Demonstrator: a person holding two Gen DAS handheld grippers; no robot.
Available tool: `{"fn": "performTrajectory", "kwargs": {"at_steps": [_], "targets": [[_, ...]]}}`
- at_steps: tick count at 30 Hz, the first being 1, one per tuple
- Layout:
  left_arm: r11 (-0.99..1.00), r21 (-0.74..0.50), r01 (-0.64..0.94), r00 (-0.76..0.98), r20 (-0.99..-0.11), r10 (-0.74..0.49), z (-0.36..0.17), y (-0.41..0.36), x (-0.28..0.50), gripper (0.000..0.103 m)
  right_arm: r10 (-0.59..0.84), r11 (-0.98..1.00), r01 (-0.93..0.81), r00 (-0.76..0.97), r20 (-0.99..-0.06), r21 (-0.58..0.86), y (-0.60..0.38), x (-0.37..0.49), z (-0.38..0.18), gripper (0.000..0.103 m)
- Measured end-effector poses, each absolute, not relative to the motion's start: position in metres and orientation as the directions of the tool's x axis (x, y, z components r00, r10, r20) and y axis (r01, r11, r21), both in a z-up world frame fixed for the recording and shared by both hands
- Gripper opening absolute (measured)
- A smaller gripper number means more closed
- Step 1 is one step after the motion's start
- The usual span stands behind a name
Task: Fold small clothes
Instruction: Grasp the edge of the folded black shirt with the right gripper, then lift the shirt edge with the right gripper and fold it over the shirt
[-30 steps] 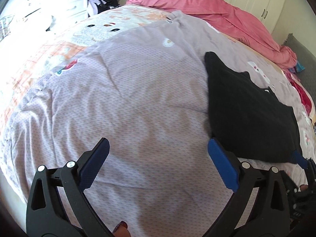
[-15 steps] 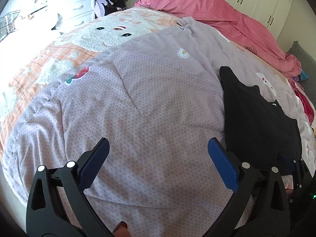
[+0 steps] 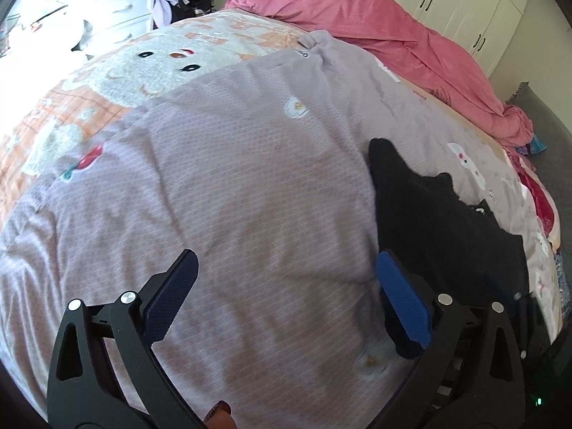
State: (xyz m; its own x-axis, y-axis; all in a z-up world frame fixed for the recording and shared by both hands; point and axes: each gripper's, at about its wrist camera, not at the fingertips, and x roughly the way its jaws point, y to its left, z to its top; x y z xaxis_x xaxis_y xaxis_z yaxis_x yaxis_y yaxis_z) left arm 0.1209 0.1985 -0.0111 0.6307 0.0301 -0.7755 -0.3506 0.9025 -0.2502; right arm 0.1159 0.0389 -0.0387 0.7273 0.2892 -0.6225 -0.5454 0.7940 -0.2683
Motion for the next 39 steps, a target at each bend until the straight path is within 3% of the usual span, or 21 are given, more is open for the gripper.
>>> {"fn": "performTrajectory", "kwargs": {"at_steps": [1,3,11,19,21,23,26,29,39], "targets": [[0.902,-0.264,-0.343,0.637,-0.771,0.017,-0.009,0.197,0.127,0.093,0.325,0.792,-0.563,0.715,-0.619,-0.235,0.034,0.115,-0.036,0.054],[0.896,-0.295,-0.332,0.645,-0.764,-0.013,-0.003,0.194,0.139,0.093,0.381,0.777,-0.599,0.694,-0.611,-0.195,0.028,0.113,-0.032,0.013],[0.854,-0.467,-0.23,0.649,-0.727,-0.223,0.005,0.172,0.189,0.093,0.443,0.787,-0.599,0.713,-0.544,-0.144,0.002,0.108,-0.015,0.01],[0.847,-0.507,-0.161,0.611,-0.725,-0.318,-0.004,0.134,0.215,0.093,0.483,0.793,-0.6,0.726,-0.49,-0.106,-0.024,0.103,-0.004,0.009],[0.846,-0.513,-0.147,0.616,-0.716,-0.328,-0.003,0.127,0.219,0.082,0.485,0.795,-0.597,0.734,-0.477,-0.111,-0.028,0.101,-0.002,0.009],[0.85,-0.512,-0.125,0.615,-0.712,-0.338,-0.001,0.119,0.221,0.056,0.485,0.8,-0.591,0.741,-0.465,-0.107,-0.032,0.097,0.0,0.009],[0.861,-0.5,-0.09,0.609,-0.712,-0.349,0.004,0.107,0.224,0.036,0.479,0.811,-0.576,0.753,-0.451,-0.102,-0.039,0.092,0.002,0.009],[0.876,-0.477,-0.064,0.614,-0.711,-0.343,0.011,0.093,0.225,0.023,0.473,0.823,-0.561,0.764,-0.439,-0.09,-0.047,0.092,0.004,0.009],[0.893,-0.451,0.012,0.635,-0.686,-0.355,0.042,0.049,0.228,0.021,0.458,0.862,-0.506,0.796,-0.395,-0.02,-0.084,0.09,0.017,0.008]]}}
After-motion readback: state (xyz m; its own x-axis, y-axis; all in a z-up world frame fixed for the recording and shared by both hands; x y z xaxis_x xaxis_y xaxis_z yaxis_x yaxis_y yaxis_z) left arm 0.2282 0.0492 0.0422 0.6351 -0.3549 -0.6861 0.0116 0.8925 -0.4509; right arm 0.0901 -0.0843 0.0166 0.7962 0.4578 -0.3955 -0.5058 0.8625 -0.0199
